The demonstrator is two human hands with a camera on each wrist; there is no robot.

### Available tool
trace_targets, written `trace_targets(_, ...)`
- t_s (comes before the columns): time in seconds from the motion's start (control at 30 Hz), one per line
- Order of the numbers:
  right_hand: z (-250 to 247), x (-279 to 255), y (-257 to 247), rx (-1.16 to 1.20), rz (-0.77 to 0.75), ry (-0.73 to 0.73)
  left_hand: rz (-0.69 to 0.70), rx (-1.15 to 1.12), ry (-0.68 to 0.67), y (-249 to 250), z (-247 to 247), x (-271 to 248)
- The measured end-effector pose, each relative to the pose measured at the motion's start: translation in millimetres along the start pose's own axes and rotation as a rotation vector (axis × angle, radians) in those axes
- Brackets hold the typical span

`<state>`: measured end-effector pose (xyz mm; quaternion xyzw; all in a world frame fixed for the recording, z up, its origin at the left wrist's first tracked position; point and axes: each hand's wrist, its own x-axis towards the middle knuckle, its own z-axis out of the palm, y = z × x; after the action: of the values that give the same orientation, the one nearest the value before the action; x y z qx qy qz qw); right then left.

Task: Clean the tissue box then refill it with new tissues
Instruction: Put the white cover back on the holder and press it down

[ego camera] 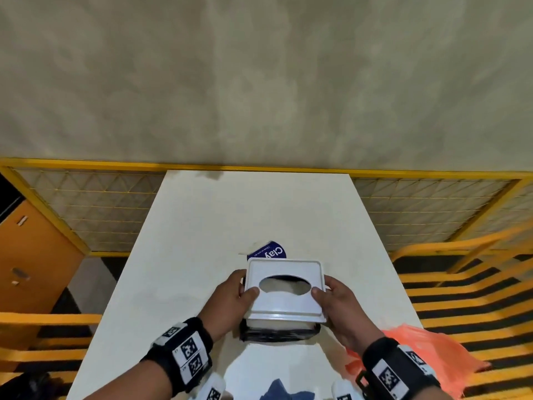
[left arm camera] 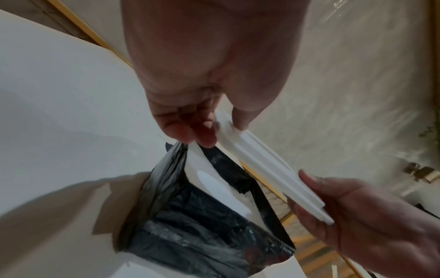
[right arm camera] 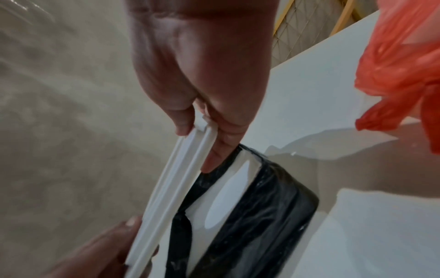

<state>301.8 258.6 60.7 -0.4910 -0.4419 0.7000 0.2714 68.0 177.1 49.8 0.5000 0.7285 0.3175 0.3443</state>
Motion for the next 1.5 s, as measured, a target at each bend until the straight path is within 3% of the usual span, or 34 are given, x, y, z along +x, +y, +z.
trace_targets(0.2,-2,10,15,-0.635,-0.096,0.121,-0.029,0.083,0.011,-4,7,0)
trace_targets(0.43,-3,30,37,-0.786,-0.063,0.107,-0.168,0.151,-0.028,-16,16,-1)
trace_targets(0.73,-3,36,50,-1.006,0.006,0.082,-0.115,0.101,-0.044,-31,25,-9)
trace_targets(0.93,-6,36,50,-0.945,0.064,0.035,-0.19,0.116,-0.073,-41,32,-13)
trace_targets(1.13,-2,30,58,-0.78,0.023,0.017,-0.093,0.222,-0.249,-48,36,-10)
trace_targets(1.5,3,32,57,-0.646,-0.009,0.043,-0.111,0.284,-0.229,-42,29,-1)
